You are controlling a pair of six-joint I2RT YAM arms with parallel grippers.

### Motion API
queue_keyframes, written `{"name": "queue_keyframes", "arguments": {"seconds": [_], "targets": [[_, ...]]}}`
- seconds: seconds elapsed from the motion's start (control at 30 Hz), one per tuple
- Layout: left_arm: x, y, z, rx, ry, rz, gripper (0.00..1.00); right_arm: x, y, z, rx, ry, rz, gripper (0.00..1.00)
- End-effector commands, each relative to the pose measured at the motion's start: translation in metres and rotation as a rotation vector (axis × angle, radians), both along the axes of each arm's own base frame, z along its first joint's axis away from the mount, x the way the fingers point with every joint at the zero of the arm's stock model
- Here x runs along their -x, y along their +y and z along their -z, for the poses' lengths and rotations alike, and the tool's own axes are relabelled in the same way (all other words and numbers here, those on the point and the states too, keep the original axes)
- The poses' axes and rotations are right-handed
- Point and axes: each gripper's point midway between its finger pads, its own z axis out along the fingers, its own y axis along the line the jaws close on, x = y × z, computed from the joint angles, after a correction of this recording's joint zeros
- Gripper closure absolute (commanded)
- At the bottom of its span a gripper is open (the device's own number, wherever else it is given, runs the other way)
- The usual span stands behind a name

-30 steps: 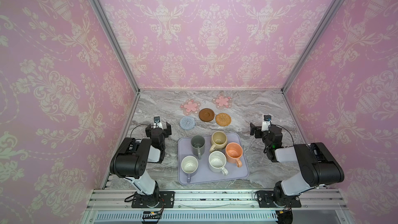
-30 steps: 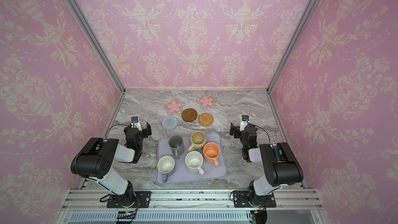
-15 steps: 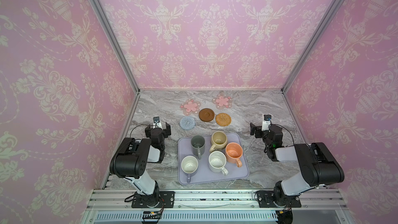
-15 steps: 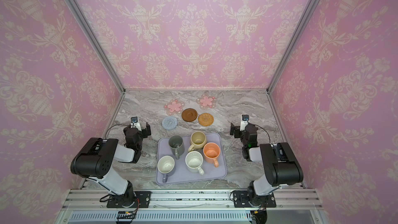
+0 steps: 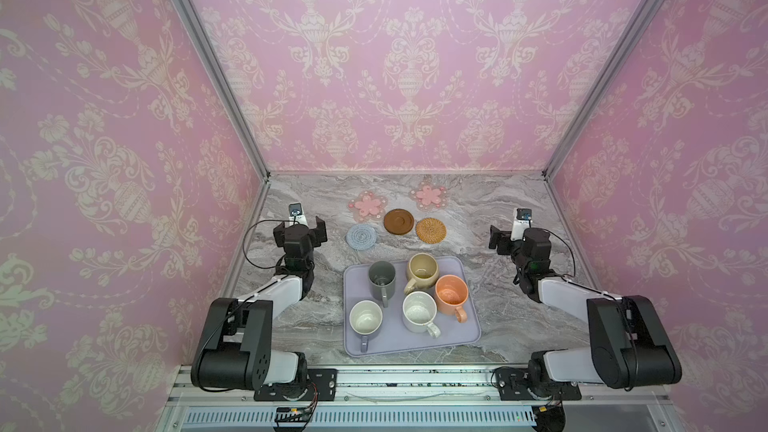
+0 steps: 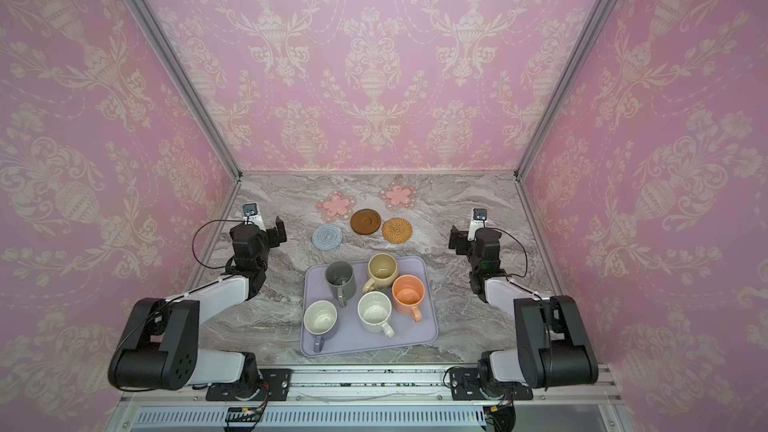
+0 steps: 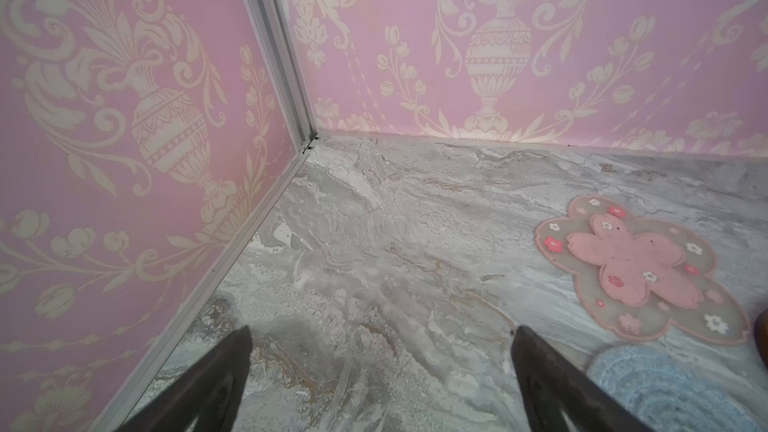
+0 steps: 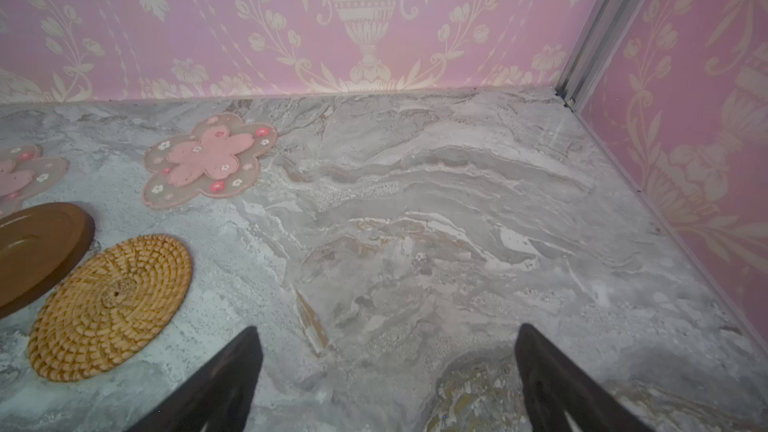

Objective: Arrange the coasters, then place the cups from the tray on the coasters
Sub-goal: 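Raise both arms and reach both grippers toward the coasters beyond the tray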

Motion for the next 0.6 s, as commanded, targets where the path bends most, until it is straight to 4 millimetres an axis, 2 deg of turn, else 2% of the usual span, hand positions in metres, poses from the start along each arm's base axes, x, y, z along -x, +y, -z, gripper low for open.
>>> {"name": "queue_keyframes", "arguments": {"seconds": [0.0, 0.07, 0.23, 0.37, 0.43, 0.57], "targets": [[0.009, 0.003, 0.020, 0.083, 0.107, -0.039, 0.01, 0.007, -0.001, -0.007, -0.002, 0.051, 0.018, 0.04], [0.006, -0.001, 0.013, 0.120, 0.096, -0.032, 0.01, 0.006, -0.001, -0.021, -0.001, 0.049, 0.026, 0.05], [0.000, -0.007, 0.003, 0.201, 0.079, -0.021, 0.12, 0.000, 0.012, -0.048, 0.011, 0.098, -0.006, 0.09], [-0.004, -0.009, 0.005, 0.269, 0.119, -0.040, 0.24, -0.008, 0.042, -0.071, 0.024, 0.107, -0.095, 0.10], [-0.013, -0.015, 0.004, 0.284, 0.175, -0.024, 0.28, -0.013, 0.059, -0.080, 0.023, 0.092, -0.139, 0.10], [-0.030, -0.028, 0.014, 0.307, 0.297, 0.020, 0.39, -0.026, 0.094, -0.094, -0.014, 0.051, -0.200, 0.11]]}}
